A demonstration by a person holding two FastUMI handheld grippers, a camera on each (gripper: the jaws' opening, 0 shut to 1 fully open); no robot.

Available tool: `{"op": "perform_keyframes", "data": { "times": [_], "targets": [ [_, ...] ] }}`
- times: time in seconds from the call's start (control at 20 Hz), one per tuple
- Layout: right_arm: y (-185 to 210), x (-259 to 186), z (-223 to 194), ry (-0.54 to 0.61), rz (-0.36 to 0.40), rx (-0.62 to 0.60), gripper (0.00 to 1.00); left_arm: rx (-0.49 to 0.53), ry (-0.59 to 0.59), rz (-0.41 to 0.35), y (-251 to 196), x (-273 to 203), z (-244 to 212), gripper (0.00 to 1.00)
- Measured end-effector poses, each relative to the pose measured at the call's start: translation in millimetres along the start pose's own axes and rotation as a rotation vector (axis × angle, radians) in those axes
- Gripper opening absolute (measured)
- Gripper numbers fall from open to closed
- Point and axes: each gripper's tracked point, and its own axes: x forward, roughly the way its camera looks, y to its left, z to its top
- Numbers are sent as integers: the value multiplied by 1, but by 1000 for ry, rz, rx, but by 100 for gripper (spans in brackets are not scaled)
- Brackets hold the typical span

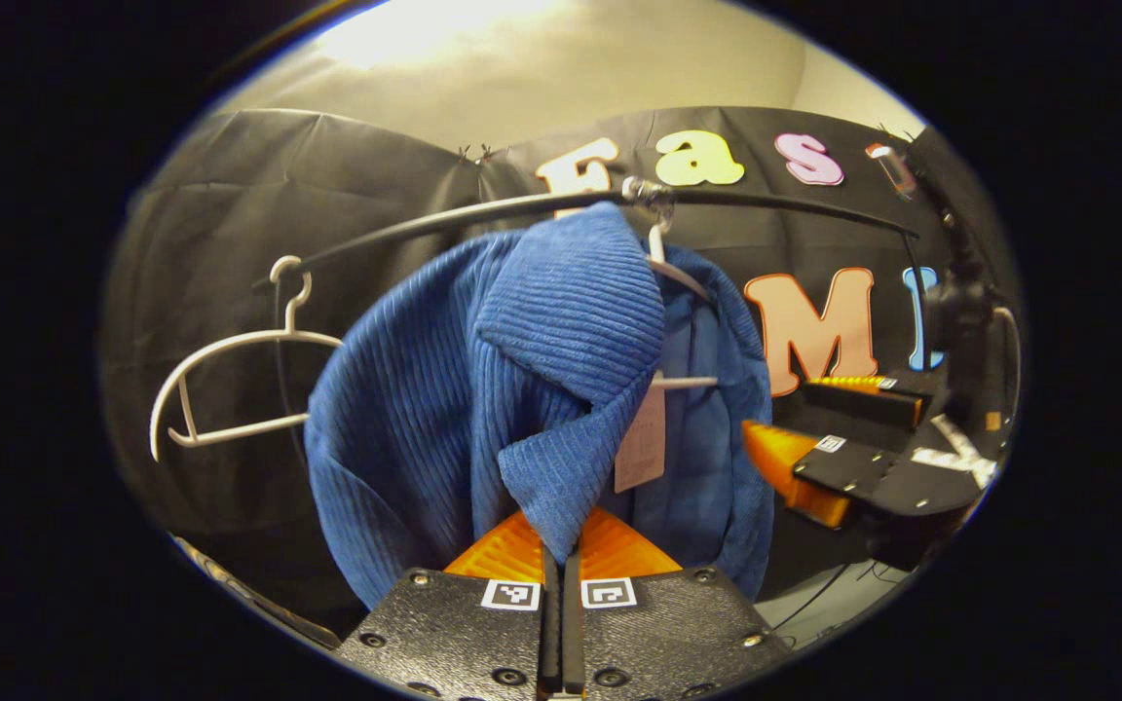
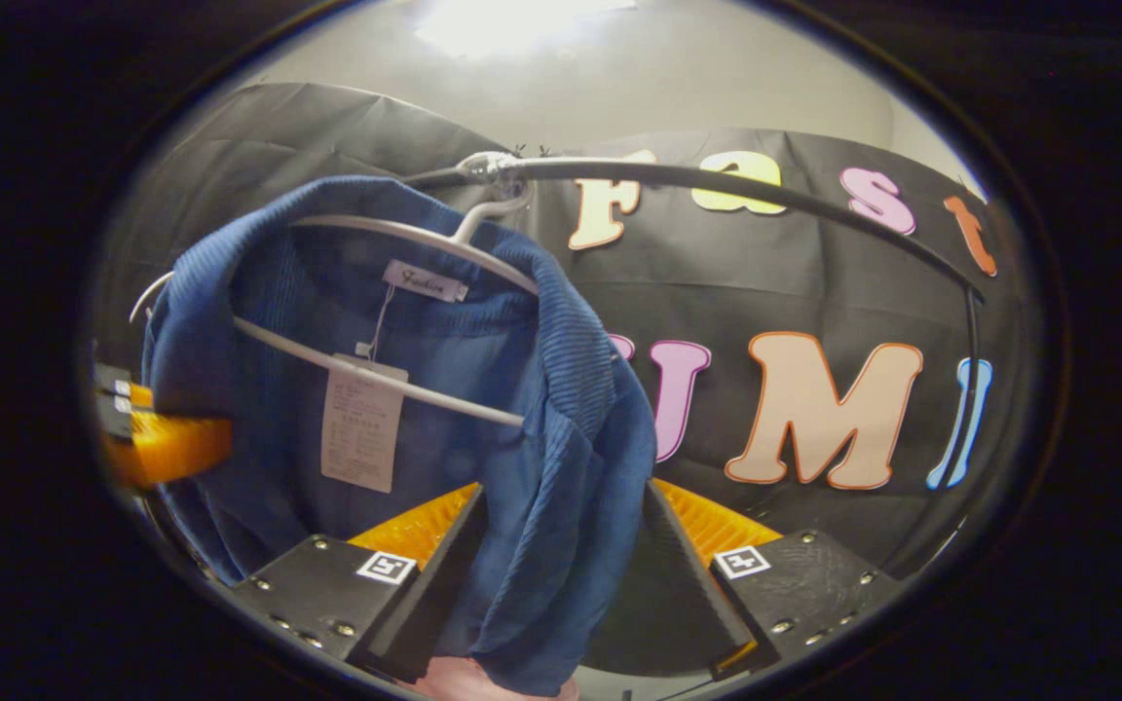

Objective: Grasp the clothes on the hanger with both hands and then place them into the laundry hamper below.

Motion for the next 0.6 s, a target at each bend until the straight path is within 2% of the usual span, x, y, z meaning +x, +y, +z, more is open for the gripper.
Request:
{"op": "perform_keyframes", "data": {
  "times": [0.05, 0.25, 0.35, 0.55, 0.6],
  "targets": [
    [3, 6, -6, 13, 8, 5, 94, 8, -23, -2, 0, -4, 9, 1],
    [8, 18, -22, 53, 8, 3, 76, 31, -73, 25, 11, -14, 33, 1],
    [7, 26, -30, 70, 1, 2, 73, 37, -85, 53, 20, -18, 39, 0],
    [-5, 34, -46, 118, -38, -20, 49, 54, -115, 126, 46, -24, 52, 2],
    [-5, 34, -50, 140, -31, -20, 38, 50, -116, 142, 52, -26, 55, 2]
  ]
}}
